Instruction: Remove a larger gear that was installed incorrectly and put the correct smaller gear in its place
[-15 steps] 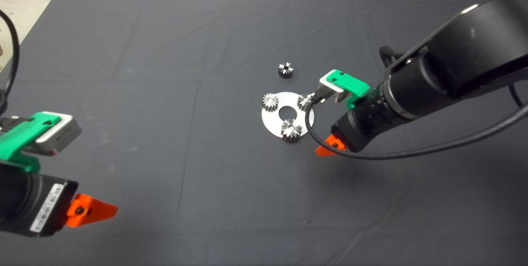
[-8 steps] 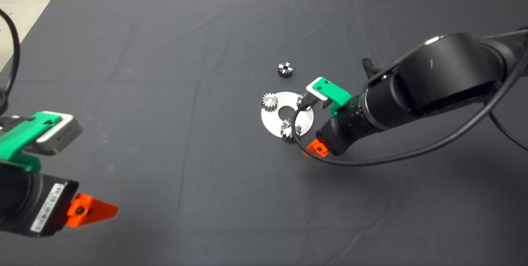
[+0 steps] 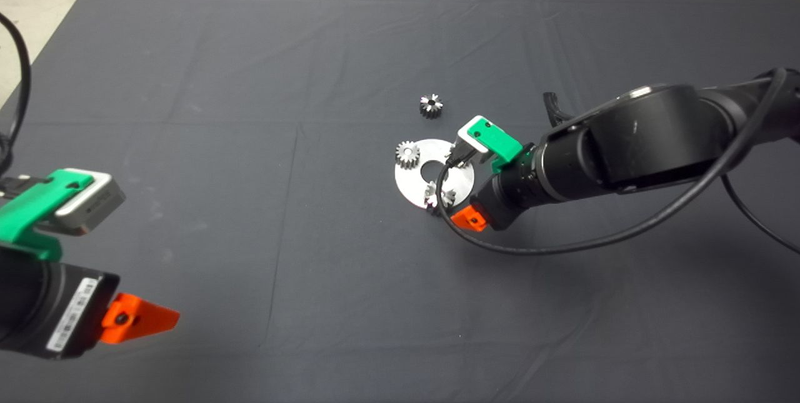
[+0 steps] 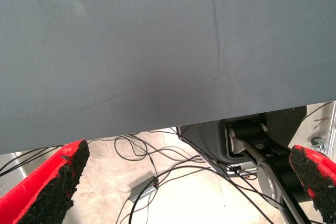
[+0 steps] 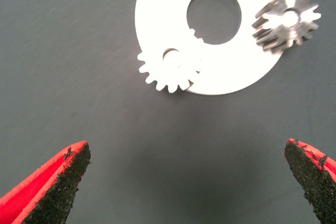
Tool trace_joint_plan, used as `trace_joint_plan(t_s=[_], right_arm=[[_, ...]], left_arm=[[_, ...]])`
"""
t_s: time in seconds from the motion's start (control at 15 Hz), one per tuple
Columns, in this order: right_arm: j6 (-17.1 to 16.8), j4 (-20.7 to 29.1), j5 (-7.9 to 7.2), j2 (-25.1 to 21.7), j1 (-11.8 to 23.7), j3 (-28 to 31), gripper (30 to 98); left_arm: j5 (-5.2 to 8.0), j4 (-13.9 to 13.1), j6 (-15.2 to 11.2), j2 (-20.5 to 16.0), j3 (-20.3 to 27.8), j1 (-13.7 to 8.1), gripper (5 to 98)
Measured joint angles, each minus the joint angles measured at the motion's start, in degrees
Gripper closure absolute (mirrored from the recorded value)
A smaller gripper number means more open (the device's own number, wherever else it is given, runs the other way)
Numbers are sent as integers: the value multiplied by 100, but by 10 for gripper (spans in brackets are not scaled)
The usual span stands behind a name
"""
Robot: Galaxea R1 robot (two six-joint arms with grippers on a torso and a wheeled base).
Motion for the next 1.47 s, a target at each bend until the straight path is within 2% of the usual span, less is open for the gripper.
trace_joint_plan(t_s=[0.4, 0.6, 0.87, 1.13, 1.47], right_arm=[[-233, -530, -44, 192, -423, -369, 305], [-250, -601, 41, 383, -443, -447, 305], [-250, -675, -17, 410, -451, -584, 305], [-379, -936, 30, 734, -655, -816, 305], [-456, -1108, 2, 718, -883, -939, 305]], left_arm=[[0, 0, -16, 0, 0, -1, 58], [2, 0, -16, -4, 0, -2, 58], [-2, 0, -16, -52, 0, -1, 58], [2, 0, -16, -78, 11, -2, 58], [0, 0, -16, -78, 13, -1, 58]])
